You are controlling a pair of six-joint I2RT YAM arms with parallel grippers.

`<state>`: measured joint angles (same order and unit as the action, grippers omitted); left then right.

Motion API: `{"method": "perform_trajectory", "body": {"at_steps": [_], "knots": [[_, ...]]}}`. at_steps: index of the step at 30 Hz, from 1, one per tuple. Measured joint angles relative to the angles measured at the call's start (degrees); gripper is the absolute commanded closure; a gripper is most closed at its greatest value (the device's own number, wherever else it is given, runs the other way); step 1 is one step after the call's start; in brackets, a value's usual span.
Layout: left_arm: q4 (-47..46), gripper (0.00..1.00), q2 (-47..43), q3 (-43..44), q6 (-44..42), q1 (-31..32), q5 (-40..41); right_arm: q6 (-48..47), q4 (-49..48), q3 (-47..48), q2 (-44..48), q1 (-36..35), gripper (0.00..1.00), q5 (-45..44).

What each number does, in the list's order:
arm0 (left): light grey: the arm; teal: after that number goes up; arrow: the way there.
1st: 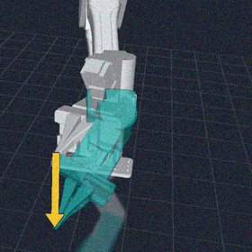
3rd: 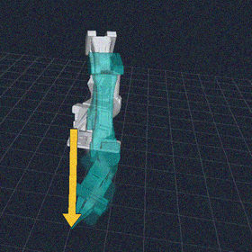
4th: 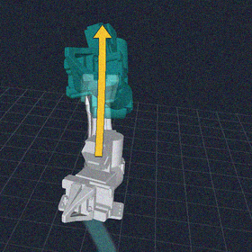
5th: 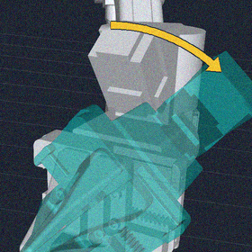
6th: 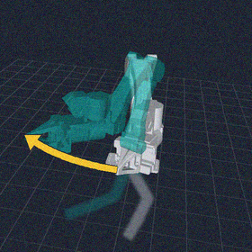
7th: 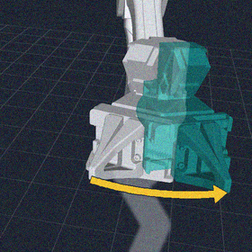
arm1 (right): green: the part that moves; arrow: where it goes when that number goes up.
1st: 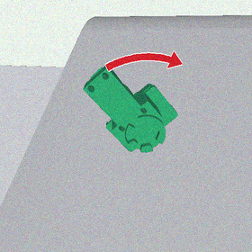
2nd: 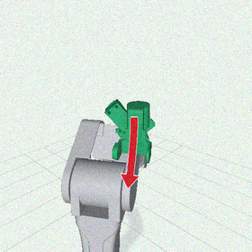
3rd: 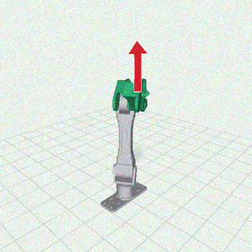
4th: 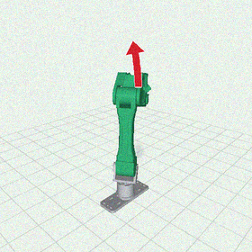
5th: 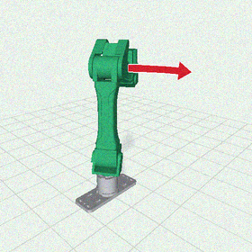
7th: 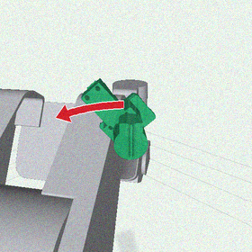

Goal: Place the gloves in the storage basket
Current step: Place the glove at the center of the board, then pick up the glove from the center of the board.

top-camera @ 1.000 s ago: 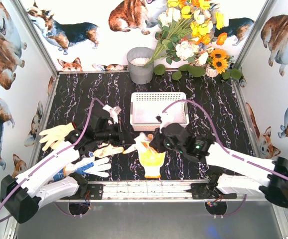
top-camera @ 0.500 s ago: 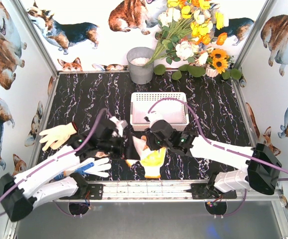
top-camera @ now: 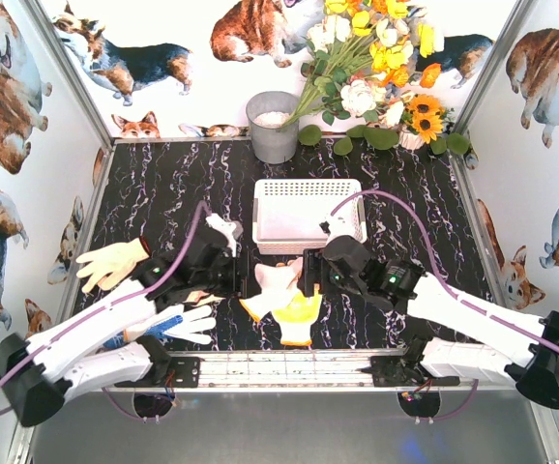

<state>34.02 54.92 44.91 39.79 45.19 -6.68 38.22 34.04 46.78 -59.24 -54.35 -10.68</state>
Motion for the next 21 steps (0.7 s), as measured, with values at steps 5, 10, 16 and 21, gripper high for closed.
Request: {"method": "perform_trajectory", "body": {"at_steps": [5, 10, 16, 21], "knots": [[-0.5, 0.57, 4.76, -1.92, -1.44, -0.46, 3.82, 11.17, -5.64, -4.15, -2.08, -0.11, 0.35, 8.66], [-2.1, 0.64, 7.56, -5.09, -2.58, -0.55, 4.48, 18.95, -11.1, -8.44, -5.86, -1.4, 0.39, 13.44], [-6.51, 0.67, 11.28, -6.75, -2.82, -0.7, 6.64, 22.36, -12.68, -9.11, -7.89, -1.86, 0.39, 14.84], [-10.49, 0.7, 15.78, -7.28, -2.86, -0.9, 6.86, 23.54, -13.27, -9.35, -7.1, -1.9, 0.39, 14.71]]}}
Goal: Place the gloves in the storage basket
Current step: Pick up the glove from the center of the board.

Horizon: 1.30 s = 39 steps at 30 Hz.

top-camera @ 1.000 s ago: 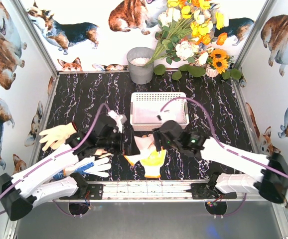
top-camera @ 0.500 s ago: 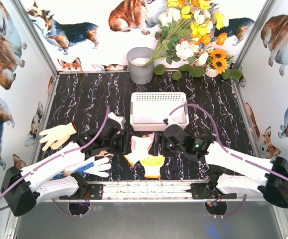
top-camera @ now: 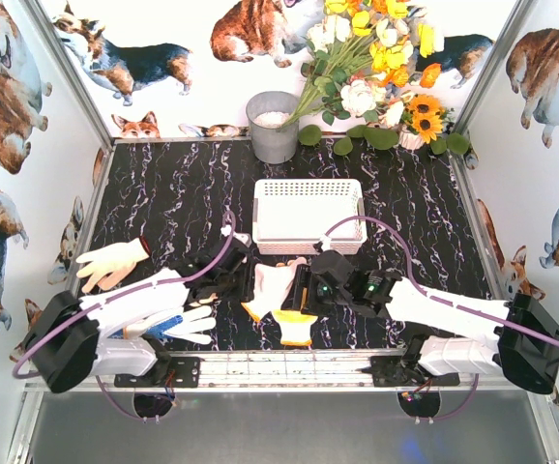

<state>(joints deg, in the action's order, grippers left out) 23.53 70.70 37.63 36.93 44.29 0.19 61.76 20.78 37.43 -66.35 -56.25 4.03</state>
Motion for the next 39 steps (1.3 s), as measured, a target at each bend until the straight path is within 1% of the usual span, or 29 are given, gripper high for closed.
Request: {"method": "perform_trajectory", "body": {"at_steps": [5, 12, 17, 19, 26, 29, 31, 34, 37, 39], "knots": [[-0.17, 0.71, 3.98, 0.0, 0.31, -0.24, 0.79, 0.04, 0.13, -0.5, 0.63, 0.0, 0.38, -0.46], [-0.2, 0.7, 4.22, 0.0, 0.61, -0.28, 2.93, -0.79, 0.57, -0.5, 0.63, 0.0, 0.38, -0.61], [-0.37, 0.76, 4.57, -0.09, 0.96, -0.28, 3.93, -2.01, 0.55, -0.31, -0.22, 0.0, 0.37, -0.04], [-1.07, 0.76, 5.09, -0.33, 1.42, -0.28, 3.74, -2.32, 0.61, -0.07, -1.11, 0.0, 0.37, 0.26], [-5.01, 0.78, 5.33, -3.1, 2.01, -0.28, 1.49, -2.78, 0.44, 0.66, -2.38, 0.0, 0.37, 0.5], [-6.12, 0.75, 5.31, -4.04, 2.01, -0.28, 0.22, -3.17, 0.72, 1.18, -2.51, 0.0, 0.37, 0.24], [-8.13, 0.74, 5.09, -4.83, 2.03, -0.28, -1.53, -3.43, 1.36, 1.81, -2.51, 0.0, 0.33, -0.11], [-11.87, 0.74, 3.98, -7.02, 2.56, -0.28, -4.22, -4.0, 1.9, 2.56, -2.49, 0.0, 0.32, -0.76], [-14.23, 0.76, 3.02, -8.7, 3.43, -0.28, -5.73, -4.5, 2.16, 2.64, -2.49, 0.0, 0.32, -0.96], [-15.32, 0.81, 2.89, -9.29, 3.89, -0.28, -6.64, -4.52, 2.25, 2.64, -2.49, 0.0, 0.32, -1.05]]}}
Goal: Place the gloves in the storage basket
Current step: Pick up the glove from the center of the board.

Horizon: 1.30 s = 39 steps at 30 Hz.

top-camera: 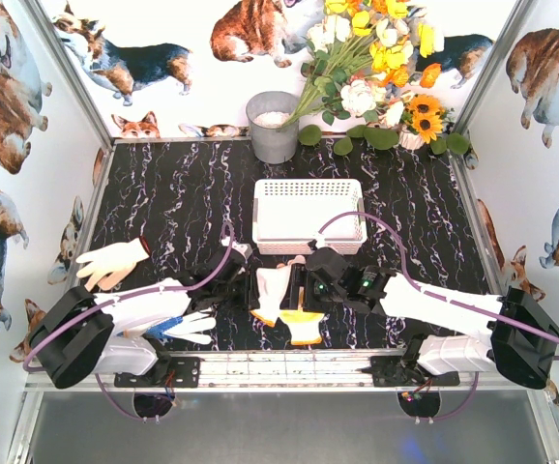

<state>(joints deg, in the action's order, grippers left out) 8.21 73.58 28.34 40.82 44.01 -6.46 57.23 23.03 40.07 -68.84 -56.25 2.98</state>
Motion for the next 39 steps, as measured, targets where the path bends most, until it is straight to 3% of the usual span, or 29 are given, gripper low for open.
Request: {"method": "perform_trajectory", "body": {"at_steps": [6, 13, 20, 23, 34, 39], "knots": [[-3.52, 0.98, -0.81, -2.64, 2.69, 0.0, -3.15, 0.68, -0.85, -0.17, 0.11, 0.0, 0.33, 0.15], [-4.17, 1.0, -4.5, -4.42, 5.64, 0.02, -4.52, 3.89, -5.88, -2.1, -1.46, -0.83, 0.35, 1.86], [-4.61, 0.77, -7.06, -6.78, 7.04, 0.02, -4.76, 6.1, -8.81, -3.56, -5.03, -2.32, 0.46, 2.67], [-5.11, 0.73, -7.5, -8.33, 7.63, 0.0, -5.11, 6.54, -10.4, -3.56, -7.08, -2.71, 0.51, 3.13], [-10.19, 0.72, -8.13, -10.62, 9.38, 0.04, -5.79, 8.04, -12.87, -3.56, -12.5, -5.6, 0.54, 1.84], [-11.21, 0.69, -7.48, -10.73, 9.55, 0.04, -6.67, 8.98, -14.21, -3.74, -13.0, -5.79, 0.62, 1.05]]}}
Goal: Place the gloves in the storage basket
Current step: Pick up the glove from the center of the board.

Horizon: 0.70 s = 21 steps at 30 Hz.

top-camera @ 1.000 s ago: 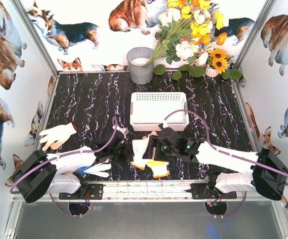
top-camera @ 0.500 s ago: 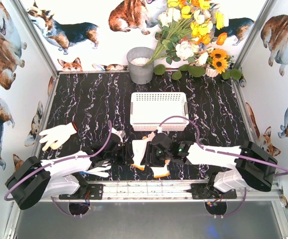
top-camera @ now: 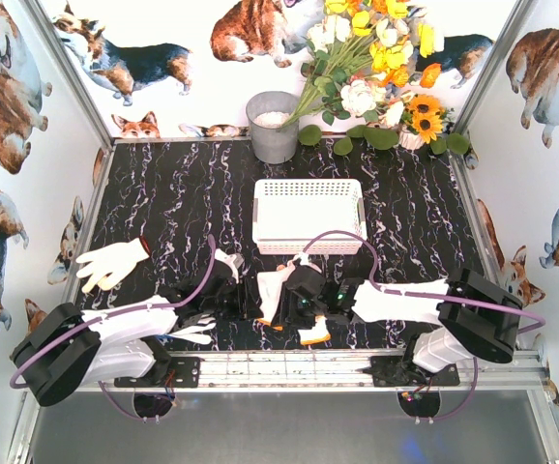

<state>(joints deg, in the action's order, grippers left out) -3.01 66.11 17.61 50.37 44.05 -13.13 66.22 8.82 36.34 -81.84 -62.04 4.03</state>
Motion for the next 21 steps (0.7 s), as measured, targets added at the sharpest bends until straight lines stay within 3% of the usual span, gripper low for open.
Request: {"method": "perform_trajectory", "body": {"at_steps": [9, 16, 21], "knots": [[2.32, 0.66, -0.83, 0.57, -0.68, 0.0, 0.0, 1.22, -2.4, -0.57, -2.86, -0.2, 0.64, -0.46], [3.1, 0.76, -1.05, 0.52, -1.25, 0.0, 0.04, 1.4, -3.52, -0.57, -3.43, -0.22, 0.67, -0.46], [1.86, 0.84, -0.02, 0.26, -1.07, 0.0, -0.35, 1.38, -4.96, -0.57, -4.48, -0.24, 0.78, -0.15]]}}
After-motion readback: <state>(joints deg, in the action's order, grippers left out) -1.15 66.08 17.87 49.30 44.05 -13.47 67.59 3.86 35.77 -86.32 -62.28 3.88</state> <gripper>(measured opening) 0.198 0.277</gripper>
